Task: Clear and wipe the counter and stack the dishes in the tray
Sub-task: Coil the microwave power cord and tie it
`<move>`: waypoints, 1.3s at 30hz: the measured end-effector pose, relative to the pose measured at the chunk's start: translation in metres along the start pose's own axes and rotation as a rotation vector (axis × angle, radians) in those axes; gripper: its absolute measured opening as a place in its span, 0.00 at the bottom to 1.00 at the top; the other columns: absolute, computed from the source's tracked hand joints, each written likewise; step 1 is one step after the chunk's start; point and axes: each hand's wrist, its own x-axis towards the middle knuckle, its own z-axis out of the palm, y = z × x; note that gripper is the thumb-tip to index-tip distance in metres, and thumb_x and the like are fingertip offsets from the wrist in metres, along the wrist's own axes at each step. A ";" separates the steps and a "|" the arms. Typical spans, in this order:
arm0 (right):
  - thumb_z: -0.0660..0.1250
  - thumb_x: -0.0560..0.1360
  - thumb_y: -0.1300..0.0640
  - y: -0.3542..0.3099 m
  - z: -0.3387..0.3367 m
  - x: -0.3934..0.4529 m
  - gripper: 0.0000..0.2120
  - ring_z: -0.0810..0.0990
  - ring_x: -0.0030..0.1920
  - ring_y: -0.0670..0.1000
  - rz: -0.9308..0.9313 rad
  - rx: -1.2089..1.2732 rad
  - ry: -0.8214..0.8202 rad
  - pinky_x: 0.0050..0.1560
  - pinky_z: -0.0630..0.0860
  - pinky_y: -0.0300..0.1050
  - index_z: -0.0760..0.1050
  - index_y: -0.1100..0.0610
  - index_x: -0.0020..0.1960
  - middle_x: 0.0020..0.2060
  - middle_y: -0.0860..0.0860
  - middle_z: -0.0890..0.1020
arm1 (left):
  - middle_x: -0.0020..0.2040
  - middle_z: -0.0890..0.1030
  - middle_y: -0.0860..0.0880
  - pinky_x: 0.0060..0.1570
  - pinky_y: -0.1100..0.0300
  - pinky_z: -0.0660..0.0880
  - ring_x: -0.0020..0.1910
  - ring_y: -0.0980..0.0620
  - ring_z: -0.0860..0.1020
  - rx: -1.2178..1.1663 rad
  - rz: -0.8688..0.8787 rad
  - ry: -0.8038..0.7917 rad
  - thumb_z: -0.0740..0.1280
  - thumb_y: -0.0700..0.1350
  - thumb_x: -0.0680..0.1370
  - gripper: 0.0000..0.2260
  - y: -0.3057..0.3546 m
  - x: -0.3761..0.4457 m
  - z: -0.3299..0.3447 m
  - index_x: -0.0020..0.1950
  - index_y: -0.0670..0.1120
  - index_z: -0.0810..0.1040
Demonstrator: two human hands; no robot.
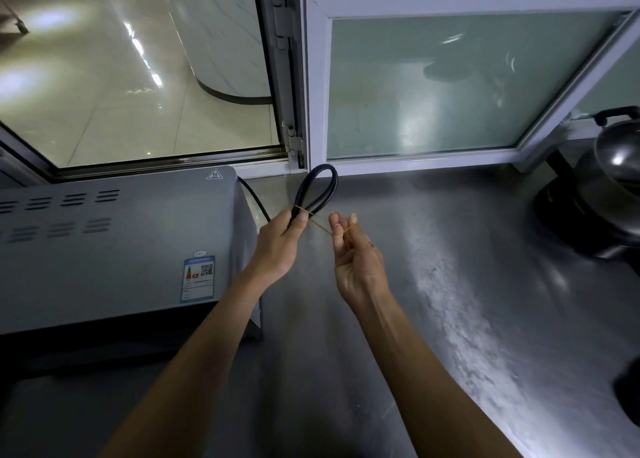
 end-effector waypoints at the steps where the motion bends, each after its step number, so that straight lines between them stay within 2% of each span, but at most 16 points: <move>1: 0.68 0.77 0.63 -0.001 0.001 0.002 0.13 0.85 0.48 0.53 -0.016 -0.011 0.000 0.44 0.81 0.36 0.75 0.72 0.56 0.53 0.63 0.81 | 0.31 0.69 0.56 0.38 0.52 0.66 0.32 0.55 0.68 0.018 0.020 -0.006 0.56 0.57 0.82 0.15 0.001 -0.001 0.000 0.39 0.52 0.70; 4: 0.72 0.70 0.61 -0.005 0.004 0.007 0.27 0.84 0.44 0.50 -0.067 -0.056 -0.012 0.47 0.81 0.36 0.72 0.74 0.64 0.56 0.64 0.78 | 0.31 0.69 0.53 0.34 0.51 0.66 0.29 0.54 0.66 0.090 0.076 -0.030 0.57 0.53 0.84 0.14 0.000 -0.003 0.001 0.44 0.48 0.72; 5: 0.72 0.70 0.60 -0.006 0.005 0.010 0.26 0.84 0.45 0.50 -0.078 -0.079 -0.031 0.49 0.81 0.37 0.72 0.73 0.63 0.55 0.63 0.79 | 0.31 0.70 0.52 0.33 0.51 0.66 0.28 0.54 0.66 0.105 0.085 -0.040 0.57 0.53 0.84 0.13 0.000 -0.004 0.000 0.45 0.47 0.73; 9: 0.70 0.77 0.59 -0.008 0.009 0.015 0.10 0.81 0.47 0.51 -0.151 -0.326 -0.135 0.59 0.78 0.44 0.79 0.65 0.54 0.45 0.56 0.82 | 0.30 0.69 0.49 0.32 0.49 0.65 0.27 0.52 0.66 0.144 0.078 -0.077 0.57 0.52 0.84 0.14 0.000 -0.005 -0.001 0.45 0.45 0.72; 12: 0.71 0.77 0.54 -0.006 0.012 0.018 0.16 0.78 0.49 0.54 -0.224 -0.507 -0.165 0.65 0.75 0.50 0.79 0.67 0.54 0.46 0.60 0.78 | 0.30 0.70 0.48 0.30 0.48 0.66 0.27 0.52 0.66 0.168 0.082 -0.090 0.58 0.51 0.84 0.13 0.003 -0.004 0.000 0.45 0.45 0.72; 17: 0.71 0.77 0.49 -0.013 0.016 0.019 0.15 0.78 0.46 0.54 -0.294 -0.698 -0.179 0.62 0.77 0.55 0.80 0.63 0.49 0.41 0.58 0.78 | 0.30 0.71 0.47 0.30 0.45 0.68 0.26 0.51 0.67 0.233 0.111 -0.101 0.58 0.50 0.84 0.12 0.000 -0.004 0.000 0.46 0.46 0.73; 20: 0.71 0.77 0.47 -0.022 0.018 0.021 0.18 0.78 0.44 0.54 -0.312 -0.784 -0.182 0.59 0.79 0.57 0.80 0.64 0.46 0.39 0.57 0.78 | 0.29 0.72 0.47 0.30 0.49 0.66 0.25 0.49 0.69 0.318 0.177 -0.098 0.59 0.50 0.83 0.12 -0.003 -0.004 0.000 0.44 0.46 0.73; 23: 0.71 0.75 0.43 -0.031 0.016 0.021 0.19 0.80 0.43 0.54 -0.310 -0.910 -0.185 0.57 0.81 0.57 0.80 0.61 0.43 0.37 0.55 0.79 | 0.28 0.72 0.49 0.36 0.56 0.63 0.26 0.50 0.71 0.421 0.228 -0.130 0.59 0.49 0.84 0.10 -0.006 -0.004 -0.001 0.43 0.50 0.71; 26: 0.72 0.75 0.45 -0.037 0.013 0.020 0.16 0.84 0.43 0.54 -0.300 -0.987 -0.170 0.54 0.82 0.52 0.82 0.59 0.43 0.36 0.55 0.81 | 0.28 0.71 0.52 0.40 0.56 0.62 0.27 0.54 0.70 0.529 0.272 -0.163 0.59 0.50 0.84 0.12 -0.003 -0.006 -0.004 0.40 0.56 0.66; 30: 0.74 0.74 0.47 -0.037 0.013 0.021 0.14 0.85 0.42 0.53 -0.328 -1.012 -0.113 0.49 0.83 0.48 0.84 0.58 0.45 0.37 0.55 0.84 | 0.29 0.69 0.53 0.43 0.56 0.62 0.26 0.56 0.68 0.645 0.325 -0.176 0.59 0.49 0.84 0.15 0.002 -0.005 -0.006 0.37 0.57 0.61; 33: 0.74 0.74 0.46 -0.036 0.011 0.022 0.12 0.86 0.41 0.51 -0.344 -1.073 -0.096 0.47 0.84 0.47 0.84 0.55 0.46 0.37 0.53 0.85 | 0.30 0.69 0.54 0.48 0.55 0.64 0.28 0.58 0.67 0.721 0.338 -0.188 0.58 0.50 0.84 0.12 0.001 -0.004 -0.007 0.40 0.55 0.64; 36: 0.73 0.74 0.47 -0.035 0.007 0.024 0.12 0.86 0.40 0.51 -0.330 -1.120 -0.076 0.48 0.84 0.51 0.84 0.56 0.46 0.36 0.52 0.85 | 0.31 0.70 0.54 0.56 0.55 0.65 0.30 0.59 0.68 0.753 0.327 -0.208 0.57 0.51 0.84 0.09 -0.002 -0.003 -0.007 0.44 0.53 0.67; 39: 0.73 0.74 0.48 -0.038 0.004 0.024 0.12 0.86 0.40 0.52 -0.305 -1.160 -0.079 0.47 0.84 0.52 0.84 0.57 0.45 0.36 0.53 0.85 | 0.33 0.70 0.55 0.58 0.54 0.64 0.32 0.59 0.69 0.778 0.341 -0.221 0.56 0.52 0.84 0.09 -0.001 -0.002 -0.006 0.46 0.53 0.68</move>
